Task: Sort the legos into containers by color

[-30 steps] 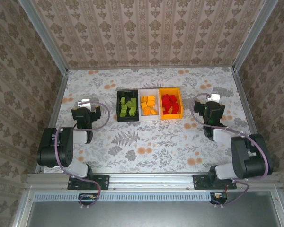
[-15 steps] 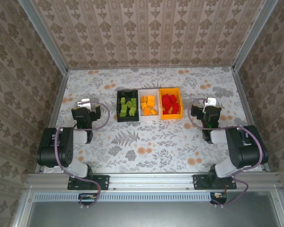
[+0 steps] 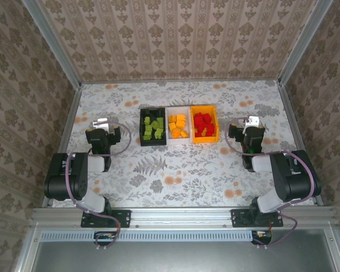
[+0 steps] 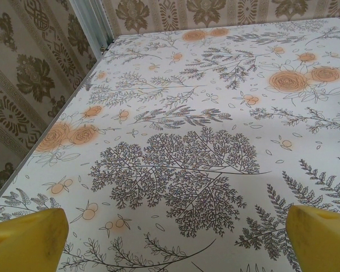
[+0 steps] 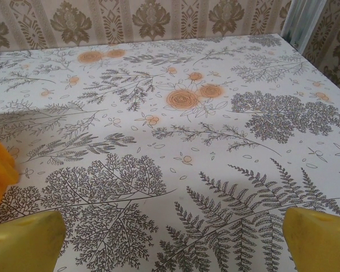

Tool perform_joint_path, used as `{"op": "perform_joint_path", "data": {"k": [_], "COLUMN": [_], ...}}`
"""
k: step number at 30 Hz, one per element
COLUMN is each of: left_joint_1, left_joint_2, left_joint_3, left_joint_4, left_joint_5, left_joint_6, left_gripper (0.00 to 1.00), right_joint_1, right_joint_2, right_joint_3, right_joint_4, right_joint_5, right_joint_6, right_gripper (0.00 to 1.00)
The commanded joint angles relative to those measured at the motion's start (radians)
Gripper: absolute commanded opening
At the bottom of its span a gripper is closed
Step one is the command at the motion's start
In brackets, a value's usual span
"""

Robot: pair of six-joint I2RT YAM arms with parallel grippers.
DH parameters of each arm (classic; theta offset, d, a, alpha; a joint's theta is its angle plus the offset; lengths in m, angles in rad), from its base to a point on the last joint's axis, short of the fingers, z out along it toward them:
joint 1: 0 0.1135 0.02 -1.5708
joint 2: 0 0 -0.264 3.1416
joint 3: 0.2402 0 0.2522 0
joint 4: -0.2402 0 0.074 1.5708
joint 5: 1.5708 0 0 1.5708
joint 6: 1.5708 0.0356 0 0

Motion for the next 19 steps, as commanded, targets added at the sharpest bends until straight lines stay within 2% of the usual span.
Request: {"op": "perform_joint_path", "data": {"k": [1,19], "left_joint_1": [0.003,-0.003], "left_joint_2": [0.003,0.003], "left_joint_3": [-0.005,-0.002], "left_joint_4": [0.027,0.026], "left_joint_5": [0.002,0.001], "left_joint_6": [-0.011,-0.003], "left_gripper": [1.00,1.00], "right_joint_1": [-0.003,-0.002], "right_joint_2": [0.003,0.004], "right_joint_3": [-0.004,-0.004], "right_joint_4": [0.033,0.032], "right_joint_5": [0.009,0.009], "right_joint_6": [0.003,0.003], "right_gripper": [1.00,1.00]}}
